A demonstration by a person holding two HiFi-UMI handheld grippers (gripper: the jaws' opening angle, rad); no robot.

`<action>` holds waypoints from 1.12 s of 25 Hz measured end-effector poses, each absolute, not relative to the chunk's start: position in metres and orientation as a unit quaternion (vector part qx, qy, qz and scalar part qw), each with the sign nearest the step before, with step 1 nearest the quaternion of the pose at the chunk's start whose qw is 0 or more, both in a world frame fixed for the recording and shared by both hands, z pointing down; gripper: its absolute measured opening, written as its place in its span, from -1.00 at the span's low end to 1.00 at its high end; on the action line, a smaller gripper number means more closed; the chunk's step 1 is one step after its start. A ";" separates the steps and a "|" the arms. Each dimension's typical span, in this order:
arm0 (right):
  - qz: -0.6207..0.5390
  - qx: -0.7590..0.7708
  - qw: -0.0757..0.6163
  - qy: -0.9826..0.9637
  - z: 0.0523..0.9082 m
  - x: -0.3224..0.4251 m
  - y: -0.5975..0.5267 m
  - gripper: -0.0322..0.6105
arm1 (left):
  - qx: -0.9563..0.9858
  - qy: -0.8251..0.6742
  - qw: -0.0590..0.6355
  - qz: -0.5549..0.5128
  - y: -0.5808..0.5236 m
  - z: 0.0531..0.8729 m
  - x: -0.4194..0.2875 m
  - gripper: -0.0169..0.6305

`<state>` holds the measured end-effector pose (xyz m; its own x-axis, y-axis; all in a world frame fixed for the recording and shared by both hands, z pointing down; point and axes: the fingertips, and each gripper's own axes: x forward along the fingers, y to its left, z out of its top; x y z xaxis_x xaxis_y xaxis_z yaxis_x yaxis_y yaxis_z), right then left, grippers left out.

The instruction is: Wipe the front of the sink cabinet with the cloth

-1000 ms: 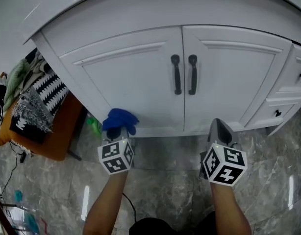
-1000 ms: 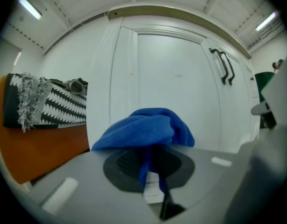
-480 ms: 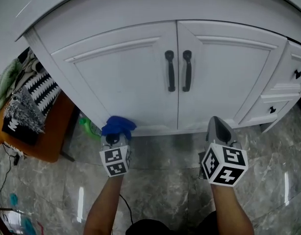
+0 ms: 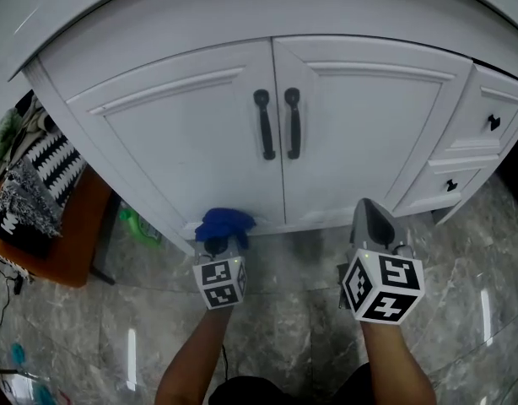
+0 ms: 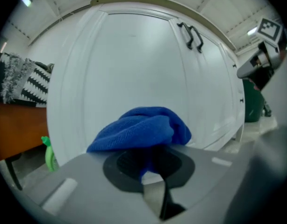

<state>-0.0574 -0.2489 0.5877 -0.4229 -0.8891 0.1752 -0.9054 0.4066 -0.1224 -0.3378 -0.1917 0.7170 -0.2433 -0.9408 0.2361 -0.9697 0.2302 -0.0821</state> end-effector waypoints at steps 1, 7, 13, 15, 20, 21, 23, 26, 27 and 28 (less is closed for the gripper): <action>0.100 0.537 0.040 -0.837 0.587 -0.055 -0.250 -0.91 | 0.629 -0.768 0.066 0.105 -0.201 0.716 -0.317 -0.80; 0.110 0.540 0.035 -0.834 0.588 -0.042 -0.255 -0.91 | 0.622 -0.774 0.108 0.049 -0.225 0.712 -0.262 -0.81; 0.123 0.546 0.027 -0.829 0.590 -0.025 -0.262 -0.91 | 0.674 -0.730 0.053 0.100 -0.237 0.706 -0.209 -0.81; 0.121 0.545 0.028 -0.829 0.589 -0.021 -0.263 -0.91 | 0.701 -0.704 0.025 0.109 -0.250 0.695 -0.174 -0.81; 0.121 0.555 0.020 -0.823 0.583 0.003 -0.265 -0.91 | 0.738 -0.667 0.026 0.097 -0.287 0.691 -0.107 -0.81; 0.121 0.559 0.016 -0.820 0.580 0.011 -0.265 -0.91 | 0.746 -0.658 0.029 0.103 -0.292 0.696 -0.093 -0.81; 0.123 0.570 0.009 -0.812 0.575 0.030 -0.265 -0.91 | 0.762 -0.636 0.034 0.117 -0.300 0.707 -0.063 -0.81; 0.127 0.586 0.007 -0.800 0.569 0.056 -0.264 -0.91 | 0.781 -0.612 0.041 0.118 -0.312 0.714 -0.024 -0.81; 0.126 0.589 0.006 -0.798 0.567 0.062 -0.264 -0.91 | 0.788 -0.602 0.041 0.120 -0.316 0.716 -0.011 -0.81; 0.124 0.591 0.002 -0.797 0.563 0.068 -0.265 -0.91 | 0.796 -0.591 0.041 0.124 -0.321 0.718 0.002 -0.81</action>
